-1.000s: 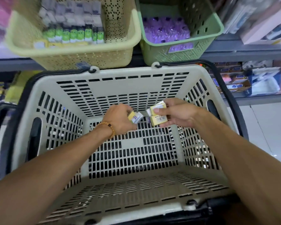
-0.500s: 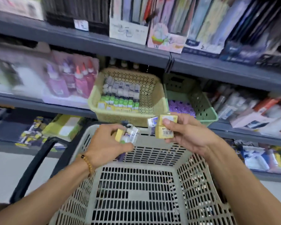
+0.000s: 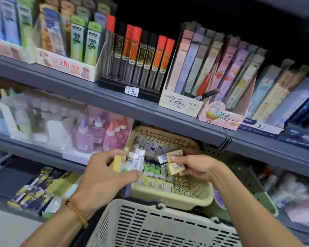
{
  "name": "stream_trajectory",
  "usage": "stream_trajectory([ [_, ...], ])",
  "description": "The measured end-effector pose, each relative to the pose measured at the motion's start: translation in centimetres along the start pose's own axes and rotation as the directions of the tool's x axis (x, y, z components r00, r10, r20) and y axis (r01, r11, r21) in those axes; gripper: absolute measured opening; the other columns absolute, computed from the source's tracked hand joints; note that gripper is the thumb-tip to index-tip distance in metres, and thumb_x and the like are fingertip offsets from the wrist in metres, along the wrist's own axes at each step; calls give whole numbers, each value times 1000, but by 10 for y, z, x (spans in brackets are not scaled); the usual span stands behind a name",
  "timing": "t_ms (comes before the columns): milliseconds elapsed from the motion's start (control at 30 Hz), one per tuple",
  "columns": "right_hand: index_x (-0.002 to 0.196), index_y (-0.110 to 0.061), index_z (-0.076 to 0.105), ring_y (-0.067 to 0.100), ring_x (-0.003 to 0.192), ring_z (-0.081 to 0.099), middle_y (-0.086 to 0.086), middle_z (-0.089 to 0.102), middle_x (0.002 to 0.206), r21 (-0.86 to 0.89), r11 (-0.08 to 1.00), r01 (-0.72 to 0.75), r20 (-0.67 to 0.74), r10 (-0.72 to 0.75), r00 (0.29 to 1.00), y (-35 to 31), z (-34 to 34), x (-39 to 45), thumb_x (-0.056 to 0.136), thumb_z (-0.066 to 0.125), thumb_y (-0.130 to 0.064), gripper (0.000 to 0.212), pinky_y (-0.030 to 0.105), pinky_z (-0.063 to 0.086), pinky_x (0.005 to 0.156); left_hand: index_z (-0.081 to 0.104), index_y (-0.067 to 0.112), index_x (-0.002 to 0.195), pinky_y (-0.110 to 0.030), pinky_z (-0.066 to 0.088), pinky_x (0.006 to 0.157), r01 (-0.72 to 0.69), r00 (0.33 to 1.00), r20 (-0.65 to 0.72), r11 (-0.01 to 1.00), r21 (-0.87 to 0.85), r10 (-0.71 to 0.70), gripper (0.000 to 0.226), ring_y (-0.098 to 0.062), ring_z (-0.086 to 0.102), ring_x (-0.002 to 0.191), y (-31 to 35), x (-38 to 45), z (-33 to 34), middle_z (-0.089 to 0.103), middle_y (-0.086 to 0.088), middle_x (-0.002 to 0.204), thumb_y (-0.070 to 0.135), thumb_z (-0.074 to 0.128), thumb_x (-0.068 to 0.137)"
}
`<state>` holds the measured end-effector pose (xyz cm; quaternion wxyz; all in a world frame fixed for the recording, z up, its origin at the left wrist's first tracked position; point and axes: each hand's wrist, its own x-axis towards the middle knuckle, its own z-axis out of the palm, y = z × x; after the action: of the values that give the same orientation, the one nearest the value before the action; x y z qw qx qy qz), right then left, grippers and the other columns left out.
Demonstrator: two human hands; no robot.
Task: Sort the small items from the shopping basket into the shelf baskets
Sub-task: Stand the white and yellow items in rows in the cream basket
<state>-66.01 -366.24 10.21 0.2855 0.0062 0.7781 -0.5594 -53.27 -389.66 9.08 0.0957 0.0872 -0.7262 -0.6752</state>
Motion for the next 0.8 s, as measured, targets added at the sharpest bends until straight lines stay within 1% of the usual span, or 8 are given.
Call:
stream_trajectory([
  [167, 122, -6, 57, 9, 68, 70, -2, 75, 80, -116, 993, -34, 85, 44, 995, -26, -1, 59, 96, 56, -10, 26, 23, 56, 60, 65, 17, 90, -11, 40, 38, 8, 999, -38, 992, -122, -13, 36, -8, 54, 35, 8, 9, -4, 65, -4, 47, 5, 84, 62],
  [300, 109, -14, 54, 10, 66, 69, 2, 67, 92, -122, 991, -57, 127, 72, 989, -36, 8, 93, 98, 53, -9, 12, 22, 56, 56, 69, 21, 74, -4, 38, 41, 2, 994, -104, 989, -150, -17, 27, 3, 59, 45, 9, 14, -7, 69, 10, 56, 4, 86, 61],
  [400, 104, -13, 55, 19, 85, 64, 9, 60, 101, -68, 997, -43, 126, 52, 991, -40, 11, 108, 99, 50, -8, 8, 32, 54, 76, 74, 33, 71, -10, 43, 41, -21, 994, -111, 981, -191, 0, 30, -7, 62, 46, 13, 18, -10, 70, -1, 59, 7, 84, 60],
  [500, 133, -6, 47, 25, 115, 51, 12, 52, 125, -91, 996, -13, 103, 23, 994, -41, 12, 110, 100, 49, -9, 34, 44, 43, 99, 73, 38, 69, -13, 43, 39, -34, 990, -138, 977, -212, 4, 37, -9, 61, 44, 14, 18, -12, 70, -6, 59, 3, 83, 61],
  [533, 138, -5, 43, 22, 110, 54, 13, 52, 125, -113, 994, -10, 98, 21, 995, -41, 11, 108, 100, 49, -10, 38, 41, 46, 96, 73, 38, 70, -12, 43, 39, -28, 990, -140, 976, -216, -2, 38, -8, 60, 44, 14, 17, -13, 70, -7, 60, 2, 83, 61],
  [600, 133, -8, 46, 10, 78, 66, 10, 62, 108, -137, 991, -3, 92, 16, 996, -40, 11, 99, 102, 47, -14, 32, 25, 55, 67, 72, 40, 73, -11, 43, 42, -21, 990, -138, 980, -198, -7, 37, -6, 62, 47, 13, 17, -13, 71, -2, 63, 7, 84, 60],
  [667, 128, -9, 50, 4, 55, 64, 9, 66, 94, -177, 984, 19, 87, -4, 996, -38, 9, 87, 102, 46, -16, 26, 15, 48, 45, 72, 43, 72, -10, 43, 43, -21, 989, -146, 981, -191, -8, 40, -4, 63, 49, 13, 17, -13, 72, 4, 64, 8, 85, 60],
  [800, 112, -14, 61, 1, 44, 45, 21, 68, 111, -252, 963, 94, 147, -58, 987, -30, 3, 58, 97, 58, -19, 16, 14, 33, 41, 72, 45, 69, -12, 45, 43, -22, 989, -149, 982, -186, -6, 43, -4, 62, 48, 14, 14, -9, 72, 4, 63, 5, 84, 61],
])
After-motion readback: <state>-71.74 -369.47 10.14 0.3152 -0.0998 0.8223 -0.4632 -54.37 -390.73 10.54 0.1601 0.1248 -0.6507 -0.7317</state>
